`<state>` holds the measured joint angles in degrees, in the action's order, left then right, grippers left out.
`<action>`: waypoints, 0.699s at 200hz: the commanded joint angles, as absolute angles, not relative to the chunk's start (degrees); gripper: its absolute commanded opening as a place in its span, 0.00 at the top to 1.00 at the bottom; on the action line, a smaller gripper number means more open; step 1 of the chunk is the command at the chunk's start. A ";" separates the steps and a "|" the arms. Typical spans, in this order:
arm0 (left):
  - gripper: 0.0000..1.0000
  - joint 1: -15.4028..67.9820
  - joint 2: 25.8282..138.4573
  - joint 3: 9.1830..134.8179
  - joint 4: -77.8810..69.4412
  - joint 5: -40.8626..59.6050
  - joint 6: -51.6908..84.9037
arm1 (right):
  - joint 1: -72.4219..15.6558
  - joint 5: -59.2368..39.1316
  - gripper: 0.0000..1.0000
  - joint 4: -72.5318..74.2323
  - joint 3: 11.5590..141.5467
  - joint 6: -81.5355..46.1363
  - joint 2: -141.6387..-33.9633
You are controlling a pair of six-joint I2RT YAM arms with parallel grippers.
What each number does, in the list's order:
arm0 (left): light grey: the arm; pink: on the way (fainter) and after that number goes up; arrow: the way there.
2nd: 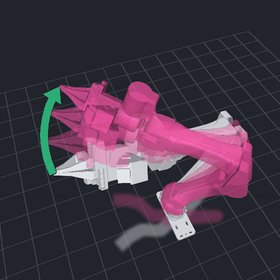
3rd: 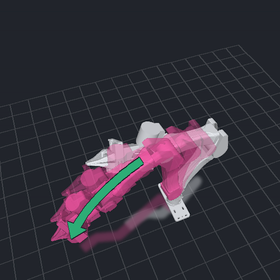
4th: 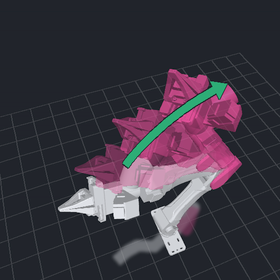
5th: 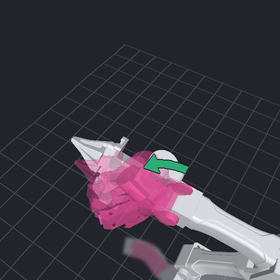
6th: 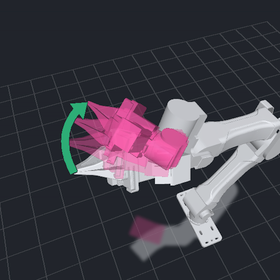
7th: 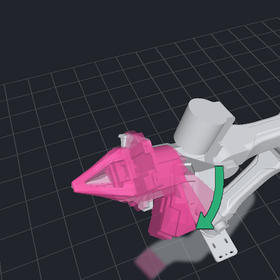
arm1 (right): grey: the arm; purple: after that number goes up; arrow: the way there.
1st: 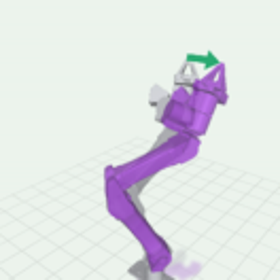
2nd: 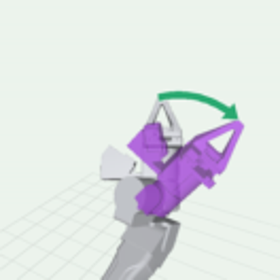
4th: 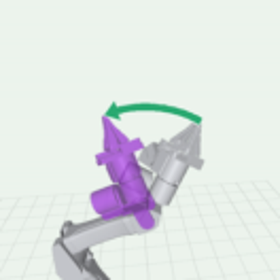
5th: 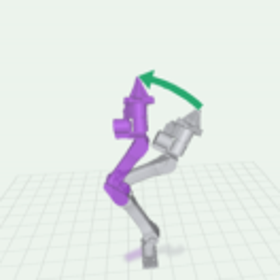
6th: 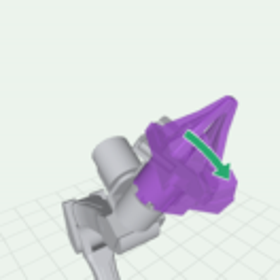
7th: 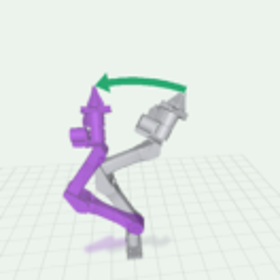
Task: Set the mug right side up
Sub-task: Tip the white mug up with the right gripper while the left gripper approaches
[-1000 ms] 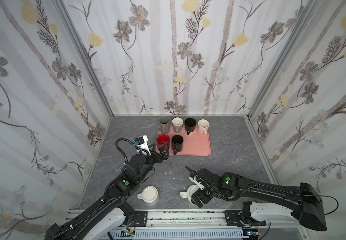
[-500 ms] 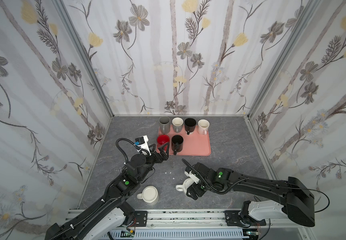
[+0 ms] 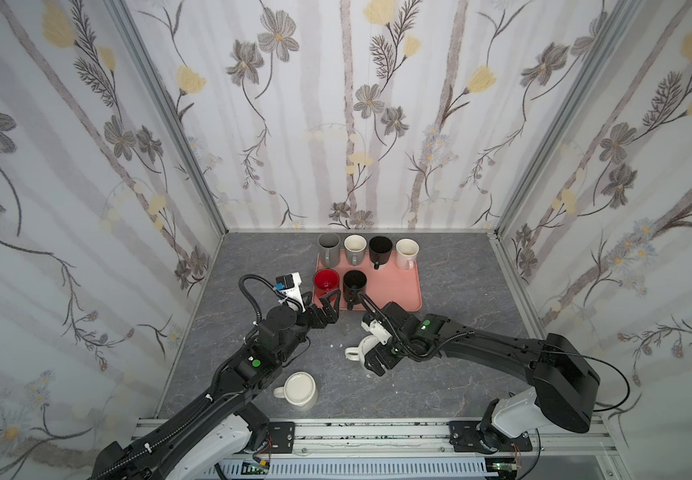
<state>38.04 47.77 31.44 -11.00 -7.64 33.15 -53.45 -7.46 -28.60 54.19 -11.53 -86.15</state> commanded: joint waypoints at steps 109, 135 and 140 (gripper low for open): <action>0.27 43.24 76.75 44.32 12.15 -10.94 29.99 | -47.45 4.80 0.00 -20.58 49.27 -22.07 -66.41; 0.29 45.59 79.93 45.25 14.17 -11.60 29.82 | -43.65 4.92 0.00 -19.10 48.10 -22.84 -63.68; 0.29 46.03 80.23 45.27 14.46 -11.67 29.91 | -43.03 4.92 0.00 -19.01 47.97 -22.93 -63.35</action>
